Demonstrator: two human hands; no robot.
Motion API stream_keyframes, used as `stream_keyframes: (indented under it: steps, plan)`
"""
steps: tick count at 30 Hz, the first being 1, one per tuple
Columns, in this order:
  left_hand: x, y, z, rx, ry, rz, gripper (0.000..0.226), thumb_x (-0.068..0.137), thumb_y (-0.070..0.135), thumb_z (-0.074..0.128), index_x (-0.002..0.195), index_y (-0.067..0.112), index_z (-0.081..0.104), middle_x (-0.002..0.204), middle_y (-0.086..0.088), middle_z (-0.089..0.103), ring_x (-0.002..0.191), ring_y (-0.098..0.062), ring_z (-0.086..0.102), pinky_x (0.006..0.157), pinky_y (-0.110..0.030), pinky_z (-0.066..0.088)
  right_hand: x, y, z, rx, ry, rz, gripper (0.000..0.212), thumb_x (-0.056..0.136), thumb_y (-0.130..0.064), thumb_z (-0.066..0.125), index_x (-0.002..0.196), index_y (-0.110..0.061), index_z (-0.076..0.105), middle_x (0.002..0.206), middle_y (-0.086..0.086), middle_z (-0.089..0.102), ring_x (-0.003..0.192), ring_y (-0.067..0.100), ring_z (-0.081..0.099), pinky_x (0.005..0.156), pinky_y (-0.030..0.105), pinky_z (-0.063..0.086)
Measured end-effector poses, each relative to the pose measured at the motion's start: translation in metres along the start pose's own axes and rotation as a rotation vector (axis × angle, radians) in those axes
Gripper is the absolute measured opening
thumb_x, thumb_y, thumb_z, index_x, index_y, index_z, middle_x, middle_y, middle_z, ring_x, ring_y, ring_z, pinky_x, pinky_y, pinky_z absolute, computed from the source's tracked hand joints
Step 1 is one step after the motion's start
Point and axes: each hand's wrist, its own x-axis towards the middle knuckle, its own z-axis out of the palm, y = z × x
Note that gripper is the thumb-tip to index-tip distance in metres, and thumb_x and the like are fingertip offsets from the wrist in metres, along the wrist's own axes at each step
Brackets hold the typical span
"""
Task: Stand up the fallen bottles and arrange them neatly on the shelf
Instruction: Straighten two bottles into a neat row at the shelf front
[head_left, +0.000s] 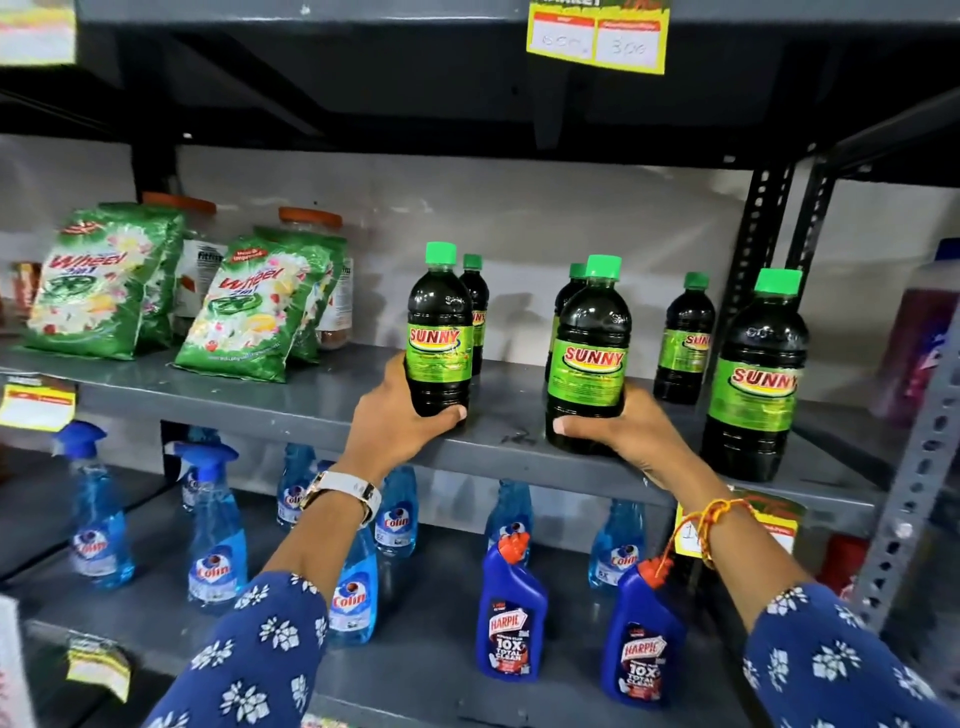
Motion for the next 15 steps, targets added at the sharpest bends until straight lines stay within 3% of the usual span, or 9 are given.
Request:
stream_keyframes:
  steps: [5,15]
  plan:
    - [-0.0011,-0.0028,0.0000,-0.020,-0.008,-0.001,0.085,0.066,0.051,0.076,0.131,0.015,0.035,0.116,-0.004,0.063,0.102,-0.027,0.060,0.077,-0.027,0.040,-0.0008,-0.0001,0.0003,-0.021,0.016,0.006,0.035,0.055,-0.024,0.086,0.083,-0.032,0.065,0.082,-0.016,0.070,0.073,-0.003,0.066,0.060,0.010,0.046]
    - [-0.0031,-0.0045,-0.0012,-0.001,-0.004,0.025,0.085,0.066,0.053,0.075,0.131,0.015,0.035,0.115,-0.004,0.063,0.099,-0.027,0.061,0.074,-0.027,0.041,-0.0016,0.0008,0.0001,-0.003,0.007,-0.033,0.037,0.056,-0.018,0.086,0.085,-0.031,0.065,0.089,-0.009,0.072,0.077,0.002,0.068,0.064,0.014,0.049]
